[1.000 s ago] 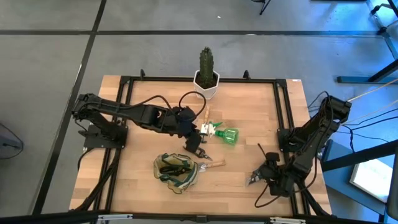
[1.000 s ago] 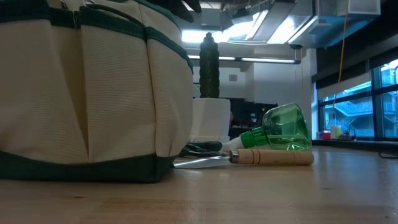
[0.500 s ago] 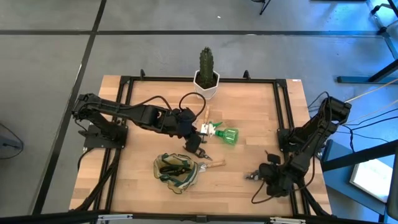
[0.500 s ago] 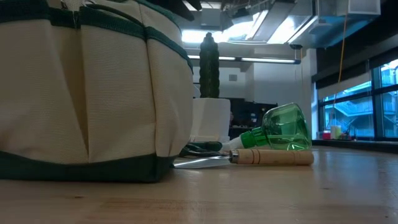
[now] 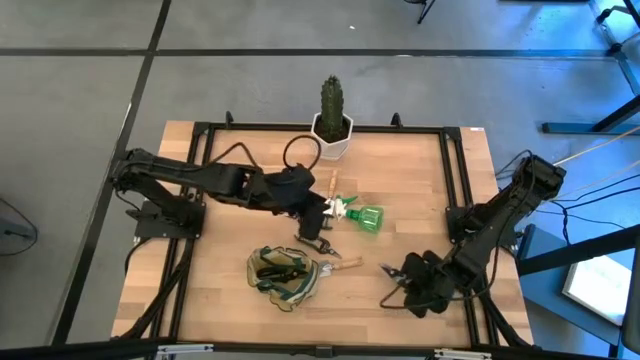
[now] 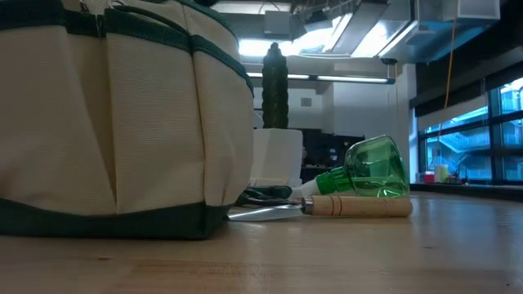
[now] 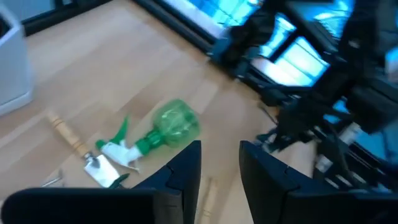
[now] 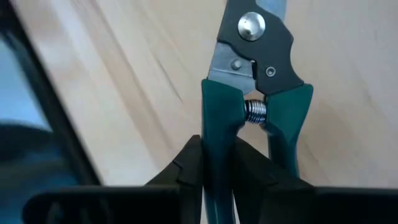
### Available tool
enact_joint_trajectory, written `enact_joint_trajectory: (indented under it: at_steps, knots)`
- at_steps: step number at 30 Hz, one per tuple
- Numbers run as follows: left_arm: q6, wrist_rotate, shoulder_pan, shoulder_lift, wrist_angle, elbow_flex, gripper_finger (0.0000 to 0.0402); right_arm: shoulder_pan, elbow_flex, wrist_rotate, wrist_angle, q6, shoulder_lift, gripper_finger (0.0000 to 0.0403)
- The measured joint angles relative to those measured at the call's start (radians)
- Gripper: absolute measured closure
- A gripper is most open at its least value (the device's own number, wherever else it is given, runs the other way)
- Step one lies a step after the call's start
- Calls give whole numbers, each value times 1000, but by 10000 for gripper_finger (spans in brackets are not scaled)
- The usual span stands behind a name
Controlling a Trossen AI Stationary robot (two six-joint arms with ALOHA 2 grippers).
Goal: Pick & Place Garden tools in Gardening bag
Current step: Put the shear scissors into the gardening bag
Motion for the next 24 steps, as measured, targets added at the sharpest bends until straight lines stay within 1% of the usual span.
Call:
enact_joint_trajectory:
  at_steps: [4, 7, 10, 12, 14, 17, 19, 22, 24]
  knots:
    - [61, 5, -12, -71, -14, 0, 308, -49, 97, 99, -10, 1, 0, 349]
    - [85, -27, -12, -135, -25, 0, 314, -75, 161, 190, -32, 5, -2, 349]
    - [86, -38, -12, -188, -54, 0, 319, -114, 203, 291, -11, 1, -24, 349]
    - [68, -20, -12, -213, -84, 0, 321, -143, 211, 341, 26, -29, -46, 349]
    - [50, 15, -7, -228, -116, 0, 322, -177, 211, 362, 91, -82, -74, 349]
    - [44, 21, -14, -241, -153, 0, 323, -222, 212, 367, 206, -208, -114, 349]
    - [41, 9, -33, -246, -191, -4, 324, -256, 212, 351, 298, -300, -134, 349]
    - [31, 18, -49, -255, -179, -46, 334, -312, 212, 280, 439, -433, -152, 349]
    - [11, 24, -57, -275, -139, -106, 345, -356, 213, 196, 533, -510, -152, 349]
